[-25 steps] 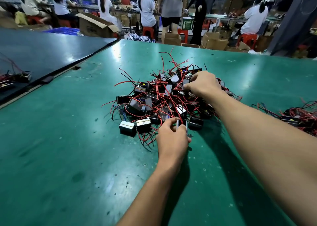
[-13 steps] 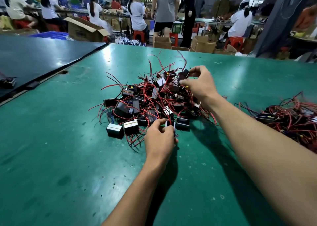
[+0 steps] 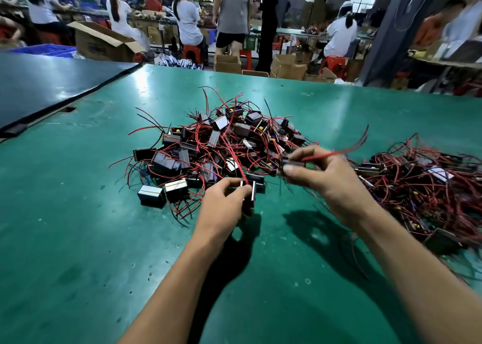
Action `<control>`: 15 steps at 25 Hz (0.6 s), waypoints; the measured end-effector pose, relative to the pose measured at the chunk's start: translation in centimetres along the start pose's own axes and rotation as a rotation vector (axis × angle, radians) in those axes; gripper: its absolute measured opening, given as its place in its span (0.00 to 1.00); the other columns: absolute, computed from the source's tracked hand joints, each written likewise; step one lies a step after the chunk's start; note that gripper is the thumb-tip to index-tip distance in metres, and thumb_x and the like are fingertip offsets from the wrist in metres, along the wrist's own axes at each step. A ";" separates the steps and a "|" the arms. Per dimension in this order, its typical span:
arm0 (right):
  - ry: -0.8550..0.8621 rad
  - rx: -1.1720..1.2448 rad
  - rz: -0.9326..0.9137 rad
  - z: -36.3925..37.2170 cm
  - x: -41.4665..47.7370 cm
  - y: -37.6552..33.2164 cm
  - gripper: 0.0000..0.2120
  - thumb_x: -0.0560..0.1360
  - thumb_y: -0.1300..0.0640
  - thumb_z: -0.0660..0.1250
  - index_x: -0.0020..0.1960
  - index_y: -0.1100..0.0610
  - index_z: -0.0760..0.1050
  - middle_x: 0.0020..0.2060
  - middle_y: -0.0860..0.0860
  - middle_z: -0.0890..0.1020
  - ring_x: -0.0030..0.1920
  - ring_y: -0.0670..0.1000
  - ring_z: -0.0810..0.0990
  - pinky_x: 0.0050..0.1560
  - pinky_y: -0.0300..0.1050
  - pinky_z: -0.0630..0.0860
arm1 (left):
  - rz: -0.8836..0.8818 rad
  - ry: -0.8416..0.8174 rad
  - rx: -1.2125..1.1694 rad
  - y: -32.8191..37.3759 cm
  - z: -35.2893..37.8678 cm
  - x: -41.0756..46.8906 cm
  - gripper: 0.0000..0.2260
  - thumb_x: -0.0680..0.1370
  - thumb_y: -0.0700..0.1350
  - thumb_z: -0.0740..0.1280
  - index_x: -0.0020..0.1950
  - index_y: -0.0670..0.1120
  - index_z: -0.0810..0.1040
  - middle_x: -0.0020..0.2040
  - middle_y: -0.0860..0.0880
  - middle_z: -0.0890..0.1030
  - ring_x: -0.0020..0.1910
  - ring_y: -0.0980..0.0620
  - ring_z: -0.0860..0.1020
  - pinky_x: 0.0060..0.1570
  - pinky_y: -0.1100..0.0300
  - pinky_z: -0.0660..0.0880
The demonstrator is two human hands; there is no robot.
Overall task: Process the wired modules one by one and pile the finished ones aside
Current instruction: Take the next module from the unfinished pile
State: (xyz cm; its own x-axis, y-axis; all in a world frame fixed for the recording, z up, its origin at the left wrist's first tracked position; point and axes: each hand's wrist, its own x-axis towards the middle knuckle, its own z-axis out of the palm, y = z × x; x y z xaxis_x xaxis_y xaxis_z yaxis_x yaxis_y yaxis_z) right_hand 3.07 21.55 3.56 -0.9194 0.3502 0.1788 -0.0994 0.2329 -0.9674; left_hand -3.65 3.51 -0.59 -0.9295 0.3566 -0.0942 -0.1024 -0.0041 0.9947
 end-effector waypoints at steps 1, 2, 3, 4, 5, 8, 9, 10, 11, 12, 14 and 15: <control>0.057 -0.176 -0.010 -0.2 -1.4 1.0 0.09 0.70 0.59 0.78 0.46 0.53 0.80 0.42 0.51 0.86 0.42 0.46 0.83 0.48 0.38 0.79 | 0.009 -0.029 0.048 -0.1 0.1 -0.1 0.03 0.78 0.41 0.68 0.46 0.45 0.82 0.32 0.51 0.81 0.25 0.57 0.76 0.26 0.66 0.71; 0.088 -0.325 -0.033 -0.1 -2.6 1.9 0.07 0.70 0.57 0.79 0.44 0.53 0.81 0.39 0.48 0.85 0.39 0.42 0.81 0.44 0.32 0.76 | 0.022 -0.057 0.112 -0.3 0.2 -0.2 0.03 0.77 0.43 0.70 0.45 0.46 0.83 0.32 0.52 0.82 0.25 0.57 0.76 0.27 0.66 0.71; 0.096 -0.441 -0.071 0.0 -3.6 2.7 0.07 0.70 0.57 0.79 0.43 0.52 0.81 0.38 0.47 0.84 0.38 0.39 0.79 0.41 0.29 0.73 | 0.036 -0.087 0.200 -0.5 0.3 -0.3 0.04 0.76 0.44 0.71 0.44 0.46 0.84 0.32 0.52 0.82 0.27 0.57 0.76 0.28 0.66 0.71; 0.088 -0.524 -0.110 0.2 -4.4 3.5 0.07 0.69 0.58 0.79 0.42 0.52 0.81 0.38 0.46 0.83 0.40 0.39 0.79 0.41 0.27 0.71 | 0.057 -0.118 0.313 -0.7 0.4 -0.4 0.04 0.75 0.46 0.72 0.43 0.47 0.84 0.33 0.53 0.83 0.28 0.59 0.77 0.31 0.66 0.72; 0.075 -0.581 -0.143 0.4 -4.9 4.1 0.07 0.69 0.59 0.79 0.42 0.53 0.81 0.40 0.46 0.81 0.42 0.39 0.78 0.43 0.27 0.69 | 0.080 -0.151 0.434 -0.8 0.4 -0.5 0.03 0.74 0.47 0.73 0.43 0.49 0.85 0.34 0.55 0.83 0.29 0.61 0.78 0.33 0.66 0.73; -0.004 -0.623 -0.206 -0.6 -5.6 4.9 0.09 0.69 0.59 0.80 0.47 0.56 0.83 0.44 0.48 0.78 0.46 0.41 0.79 0.49 0.28 0.71 | 0.125 -0.212 0.646 -0.9 0.3 -0.4 0.03 0.74 0.49 0.73 0.44 0.52 0.86 0.38 0.57 0.84 0.38 0.62 0.81 0.42 0.67 0.76; -0.053 -0.658 -0.226 -1.3 -5.7 5.0 0.10 0.69 0.58 0.79 0.49 0.56 0.83 0.46 0.49 0.78 0.47 0.42 0.79 0.50 0.29 0.71 | 0.133 -0.206 0.661 -0.9 0.2 -0.4 0.03 0.74 0.48 0.72 0.44 0.52 0.86 0.39 0.57 0.84 0.40 0.59 0.81 0.44 0.65 0.76; -0.108 -0.694 -0.230 -2.0 -5.7 4.9 0.12 0.70 0.56 0.79 0.52 0.55 0.84 0.47 0.49 0.78 0.48 0.42 0.78 0.52 0.30 0.71 | 0.135 -0.199 0.657 -0.9 0.1 -0.4 0.03 0.74 0.47 0.72 0.44 0.51 0.86 0.38 0.57 0.84 0.40 0.58 0.81 0.45 0.63 0.77; -0.156 -0.711 -0.205 -2.6 -5.8 4.8 0.14 0.70 0.54 0.79 0.55 0.52 0.83 0.48 0.47 0.78 0.49 0.42 0.78 0.52 0.31 0.71 | 0.129 -0.200 0.641 -1.0 0.0 -0.3 0.03 0.75 0.47 0.72 0.44 0.51 0.86 0.36 0.58 0.84 0.38 0.58 0.81 0.42 0.64 0.77; -0.196 -0.702 -0.158 -3.0 -5.9 4.7 0.16 0.70 0.53 0.79 0.56 0.48 0.83 0.49 0.45 0.78 0.48 0.42 0.77 0.51 0.31 0.71 | 0.121 -0.204 0.625 -1.1 0.0 -0.3 0.03 0.75 0.47 0.72 0.44 0.51 0.86 0.33 0.60 0.82 0.33 0.60 0.79 0.38 0.66 0.76; -0.269 -0.647 -0.061 -3.7 -5.9 4.7 0.19 0.70 0.56 0.79 0.58 0.43 0.81 0.48 0.40 0.79 0.46 0.41 0.77 0.49 0.29 0.70 | 0.106 -0.218 0.594 -1.2 0.0 -0.3 0.03 0.75 0.45 0.72 0.47 0.51 0.85 0.29 0.62 0.80 0.26 0.62 0.74 0.30 0.70 0.71; -0.306 -0.620 -0.027 -3.8 -5.7 4.7 0.20 0.72 0.59 0.77 0.59 0.42 0.81 0.48 0.38 0.80 0.46 0.40 0.77 0.50 0.29 0.70 | 0.100 -0.222 0.564 -1.2 0.0 -0.3 0.05 0.75 0.44 0.72 0.49 0.51 0.85 0.32 0.61 0.81 0.28 0.60 0.76 0.31 0.68 0.73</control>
State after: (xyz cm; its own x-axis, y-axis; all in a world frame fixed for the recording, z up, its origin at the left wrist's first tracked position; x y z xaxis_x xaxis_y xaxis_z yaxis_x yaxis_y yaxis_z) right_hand 9.34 24.10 -1.30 -0.9947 0.0868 0.0548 0.0284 0.7457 -0.6656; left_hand -3.28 3.46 -1.76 -0.8230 0.5659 -0.0493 0.2405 0.4258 0.8723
